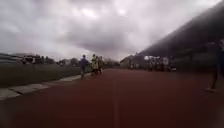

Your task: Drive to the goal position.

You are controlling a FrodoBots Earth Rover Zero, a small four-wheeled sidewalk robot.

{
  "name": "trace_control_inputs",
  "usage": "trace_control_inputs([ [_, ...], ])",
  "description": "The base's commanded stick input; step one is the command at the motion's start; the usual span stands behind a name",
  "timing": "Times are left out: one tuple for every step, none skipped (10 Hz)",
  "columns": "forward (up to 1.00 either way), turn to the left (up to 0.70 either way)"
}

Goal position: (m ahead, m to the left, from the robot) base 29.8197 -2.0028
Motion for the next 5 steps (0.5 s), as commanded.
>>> trace_control_inputs([
  [0.5, -0.34],
  [0.5, -0.48],
  [0.5, -0.48],
  [0.5, 0.02],
  [0.5, 0.02],
])
